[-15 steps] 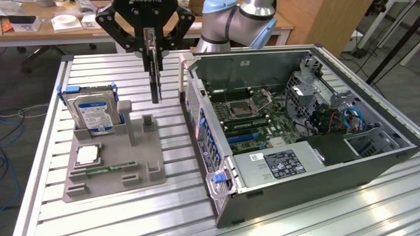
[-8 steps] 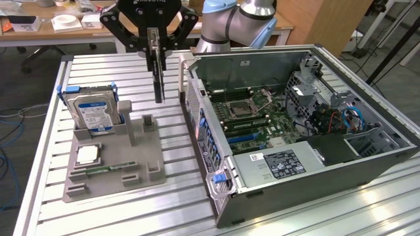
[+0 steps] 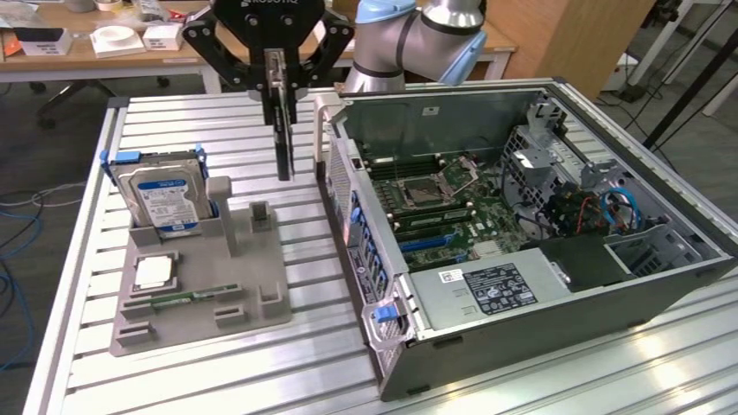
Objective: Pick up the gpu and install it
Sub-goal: 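Pick up the gpu and move the gpu toward the slot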
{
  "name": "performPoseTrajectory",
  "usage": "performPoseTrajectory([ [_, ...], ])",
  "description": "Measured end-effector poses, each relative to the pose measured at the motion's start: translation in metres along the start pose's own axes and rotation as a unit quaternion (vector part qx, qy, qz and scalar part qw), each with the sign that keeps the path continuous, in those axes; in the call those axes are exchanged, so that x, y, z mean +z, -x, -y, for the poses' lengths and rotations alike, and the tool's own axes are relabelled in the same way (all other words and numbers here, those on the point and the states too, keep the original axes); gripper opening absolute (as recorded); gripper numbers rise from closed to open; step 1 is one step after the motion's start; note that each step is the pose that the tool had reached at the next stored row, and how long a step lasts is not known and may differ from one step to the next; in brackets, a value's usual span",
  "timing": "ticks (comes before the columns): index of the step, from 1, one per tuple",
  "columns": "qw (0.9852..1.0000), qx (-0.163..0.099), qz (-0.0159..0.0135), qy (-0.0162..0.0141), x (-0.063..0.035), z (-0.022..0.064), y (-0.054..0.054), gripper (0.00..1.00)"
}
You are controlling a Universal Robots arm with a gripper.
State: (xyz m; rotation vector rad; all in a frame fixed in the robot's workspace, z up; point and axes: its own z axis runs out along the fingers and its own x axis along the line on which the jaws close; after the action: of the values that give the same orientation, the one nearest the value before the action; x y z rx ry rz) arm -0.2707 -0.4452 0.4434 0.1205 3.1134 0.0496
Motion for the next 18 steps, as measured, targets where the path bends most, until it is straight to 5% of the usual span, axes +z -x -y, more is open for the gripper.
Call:
performPoseTrajectory([
  [18, 1.0000, 0.000, 0.0000, 0.0000, 0.0003, -0.0008, 0.0099, 0.26],
])
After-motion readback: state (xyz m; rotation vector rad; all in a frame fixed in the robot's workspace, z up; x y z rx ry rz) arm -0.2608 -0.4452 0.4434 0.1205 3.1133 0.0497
